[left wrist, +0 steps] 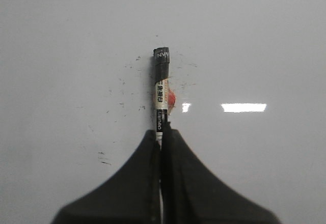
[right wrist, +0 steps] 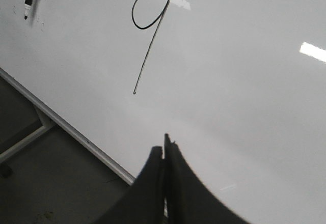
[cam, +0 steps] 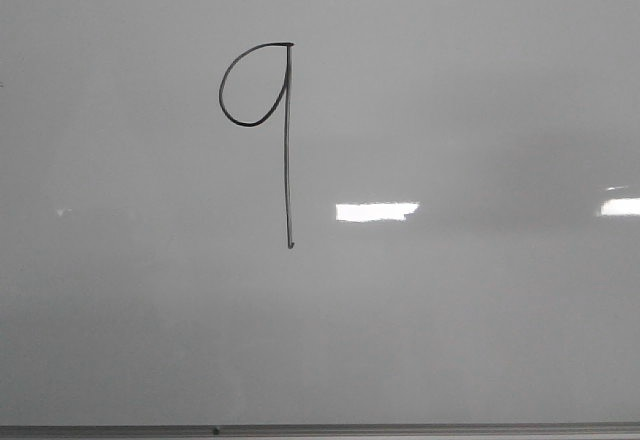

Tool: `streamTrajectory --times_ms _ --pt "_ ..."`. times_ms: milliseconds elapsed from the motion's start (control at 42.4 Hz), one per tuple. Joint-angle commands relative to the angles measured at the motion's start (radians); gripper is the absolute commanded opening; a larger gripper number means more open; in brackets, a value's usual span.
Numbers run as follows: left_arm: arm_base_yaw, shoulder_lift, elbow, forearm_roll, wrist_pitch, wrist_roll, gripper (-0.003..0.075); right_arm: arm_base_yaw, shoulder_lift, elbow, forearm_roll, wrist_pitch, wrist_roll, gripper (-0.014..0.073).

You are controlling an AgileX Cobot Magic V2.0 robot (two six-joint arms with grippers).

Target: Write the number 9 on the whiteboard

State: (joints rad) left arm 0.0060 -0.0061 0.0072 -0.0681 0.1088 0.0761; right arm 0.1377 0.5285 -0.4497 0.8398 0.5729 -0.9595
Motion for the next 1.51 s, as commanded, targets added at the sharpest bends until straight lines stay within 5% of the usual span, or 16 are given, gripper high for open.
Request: streamTrajectory --times_ms 0,401,495,755,943,1486 --pt "0.002 -0.018 0.001 -0.001 -0.075 -0.011 -0.0019 -0.005 0.002 -0.025 0.034 -0.04 -0.001 -0.0068" --pt "0.002 -0.018 0.001 -0.001 -0.075 -0.011 -0.0019 -0.005 0.0 -0.025 0.026 -0.056 -0.001 -0.0068" --pt "0.002 -0.018 0.001 -0.001 -0.075 -0.011 -0.0019 -0.005 -0.033 -0.023 -0.076 -0.107 0.034 -0.0068" --pt "0.002 -0.018 0.001 -0.001 -0.075 -0.011 -0.0019 -0.006 -0.18 0.09 -0.582 -0.422 0.67 -0.0068" --pt "0.002 -0.018 0.001 -0.001 -0.075 -0.011 -0.0019 -0.039 -0.244 0.245 -0.84 -0.627 0.979 -0.0068" --pt "0.002 -0.018 0.001 -0.001 -0.075 -0.011 -0.0019 -0.161 -0.482 0.473 -0.867 -0.468 1.015 -0.0068"
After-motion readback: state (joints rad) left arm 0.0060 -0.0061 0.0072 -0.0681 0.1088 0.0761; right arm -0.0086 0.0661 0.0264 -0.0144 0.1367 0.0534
